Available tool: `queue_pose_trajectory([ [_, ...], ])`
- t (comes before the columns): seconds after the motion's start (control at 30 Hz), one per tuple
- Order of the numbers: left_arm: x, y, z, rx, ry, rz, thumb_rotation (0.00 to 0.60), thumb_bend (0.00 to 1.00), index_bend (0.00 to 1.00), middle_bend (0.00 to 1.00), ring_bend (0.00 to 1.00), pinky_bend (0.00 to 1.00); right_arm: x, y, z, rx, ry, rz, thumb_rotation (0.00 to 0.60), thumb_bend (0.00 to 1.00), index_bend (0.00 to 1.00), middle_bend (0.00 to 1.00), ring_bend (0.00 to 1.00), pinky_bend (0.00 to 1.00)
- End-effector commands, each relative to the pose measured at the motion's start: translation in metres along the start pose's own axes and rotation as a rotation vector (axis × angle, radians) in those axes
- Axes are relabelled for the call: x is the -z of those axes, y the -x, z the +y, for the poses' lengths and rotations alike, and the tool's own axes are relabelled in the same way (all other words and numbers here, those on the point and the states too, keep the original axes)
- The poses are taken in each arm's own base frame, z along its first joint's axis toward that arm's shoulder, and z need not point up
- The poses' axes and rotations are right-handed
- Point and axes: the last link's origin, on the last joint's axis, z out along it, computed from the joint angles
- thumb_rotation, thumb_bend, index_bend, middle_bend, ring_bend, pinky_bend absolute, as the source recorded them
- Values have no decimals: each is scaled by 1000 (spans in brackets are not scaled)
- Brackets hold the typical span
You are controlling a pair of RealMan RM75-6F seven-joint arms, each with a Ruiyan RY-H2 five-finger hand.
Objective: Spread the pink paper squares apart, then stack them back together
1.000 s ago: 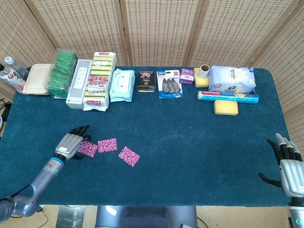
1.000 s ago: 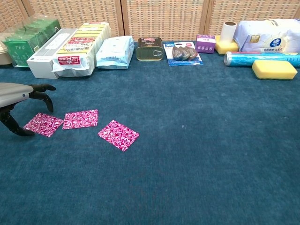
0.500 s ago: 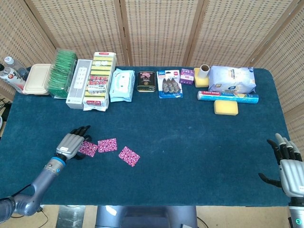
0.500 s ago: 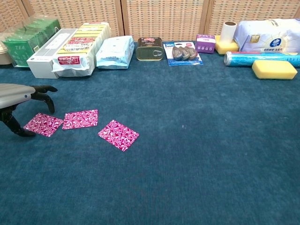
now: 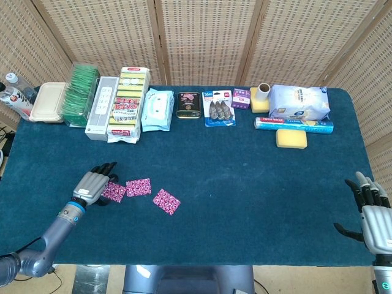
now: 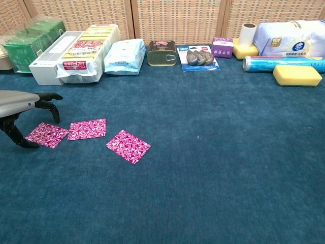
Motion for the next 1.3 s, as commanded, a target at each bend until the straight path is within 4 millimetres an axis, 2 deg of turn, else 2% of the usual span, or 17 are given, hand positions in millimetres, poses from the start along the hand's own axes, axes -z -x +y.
queue_pose_trajectory([
  [0.03, 0, 0, 0, -2, -3, -2, 600, 199, 308, 0, 40, 134, 0, 0, 0, 1, 0, 1, 600, 0, 102, 0, 0, 0],
  [0.27, -1, 2, 0, -3, -8, -11, 600, 207, 309, 0, 40, 134, 0, 0, 0, 2, -1, 1, 600, 0, 102, 0, 0, 0],
  [0.6, 0, 2, 1, -5, -9, -4, 600, 223, 382, 0, 40, 134, 0, 0, 0, 0, -2, 3, 600, 0, 102, 0, 0, 0],
  [0.87, 0, 2, 1, 2, -13, -2, 600, 225, 383, 0, 40, 134, 0, 0, 0, -1, -2, 1, 600, 0, 102, 0, 0, 0],
  [1.3, 17, -29, -4, 92, -33, 32, 600, 226, 383, 0, 40, 134, 1, -1, -1, -5, -4, 0, 600, 0, 102, 0, 0, 0],
])
